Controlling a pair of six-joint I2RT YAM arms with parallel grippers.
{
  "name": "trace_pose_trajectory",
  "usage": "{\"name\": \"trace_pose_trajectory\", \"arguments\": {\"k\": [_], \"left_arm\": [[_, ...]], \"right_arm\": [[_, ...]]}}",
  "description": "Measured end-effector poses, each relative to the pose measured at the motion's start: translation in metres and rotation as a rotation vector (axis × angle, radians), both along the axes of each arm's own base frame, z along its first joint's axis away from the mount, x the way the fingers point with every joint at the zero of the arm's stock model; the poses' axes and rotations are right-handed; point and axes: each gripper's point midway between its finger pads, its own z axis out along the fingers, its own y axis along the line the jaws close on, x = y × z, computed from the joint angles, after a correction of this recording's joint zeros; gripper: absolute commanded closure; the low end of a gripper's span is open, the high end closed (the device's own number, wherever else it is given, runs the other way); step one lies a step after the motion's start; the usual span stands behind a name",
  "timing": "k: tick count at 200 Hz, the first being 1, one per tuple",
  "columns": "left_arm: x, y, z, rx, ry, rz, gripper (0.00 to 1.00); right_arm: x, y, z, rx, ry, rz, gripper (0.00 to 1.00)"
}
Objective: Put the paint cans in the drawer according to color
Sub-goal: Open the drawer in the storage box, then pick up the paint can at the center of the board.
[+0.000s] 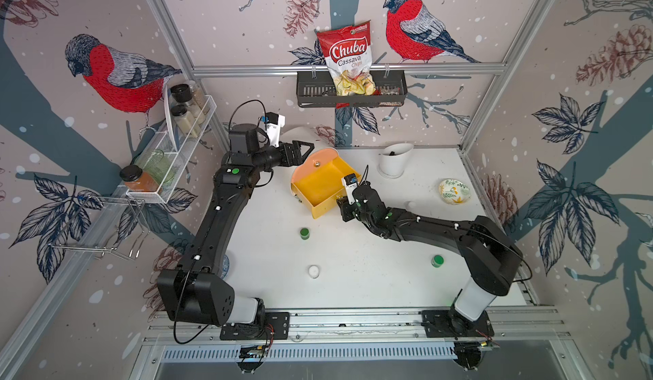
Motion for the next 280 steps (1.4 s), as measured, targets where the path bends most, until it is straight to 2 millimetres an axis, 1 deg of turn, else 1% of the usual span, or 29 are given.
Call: {"name": "trace_pose_trajectory", "arguments": {"k": [28, 50, 82, 100, 114, 145, 174, 193, 214, 231, 247, 259, 280], "left_arm": [[-0.002, 0.000, 0.001, 0.000, -0.007, 0.001, 0.04], [-0.001, 0.000, 0.000, 0.001, -0.003, 0.000, 0.03], [-0.004, -0.001, 0.004, 0.000, -0.014, -0.003, 0.03], [-0.009, -0.004, 0.008, 0.001, -0.024, -0.011, 0.03], [-0.016, -0.010, 0.010, 0.004, -0.028, -0.026, 0.03], [-0.032, -0.028, 0.011, 0.033, -0.028, -0.051, 0.03], [-0.054, -0.055, 0.016, 0.059, -0.051, -0.101, 0.04], [-0.068, -0.075, 0.012, 0.086, -0.050, -0.136, 0.04], [-0.082, -0.097, 0.008, 0.117, -0.054, -0.169, 0.04], [-0.094, -0.111, 0.004, 0.141, -0.060, -0.185, 0.04], [-0.106, -0.128, 0.000, 0.160, -0.064, -0.215, 0.04], [-0.115, -0.142, -0.006, 0.174, -0.061, -0.240, 0.04], [-0.124, -0.166, -0.025, 0.210, -0.047, -0.270, 0.04]], "right_arm": [[0.002, 0.002, -0.006, -0.016, 0.016, -0.002, 0.62], [0.005, 0.003, -0.008, -0.012, 0.030, -0.014, 0.54], [0.005, 0.001, -0.009, -0.019, 0.037, -0.017, 0.47], [0.004, 0.000, -0.008, -0.019, 0.039, -0.020, 0.46], [0.002, -0.004, 0.000, -0.016, 0.034, -0.023, 0.46], [-0.003, -0.013, 0.030, 0.027, -0.010, -0.034, 0.45], [-0.006, -0.030, 0.055, 0.059, -0.048, -0.058, 0.44], [-0.006, -0.050, 0.068, 0.077, -0.069, -0.090, 0.44], [-0.003, -0.080, 0.079, 0.088, -0.078, -0.147, 0.45], [0.009, -0.116, 0.086, 0.106, -0.069, -0.236, 0.46], [0.021, -0.152, 0.087, 0.110, -0.047, -0.332, 0.46], [0.028, -0.179, 0.083, 0.111, -0.012, -0.405, 0.45], [0.032, -0.228, 0.069, 0.092, 0.047, -0.522, 0.43]]}}
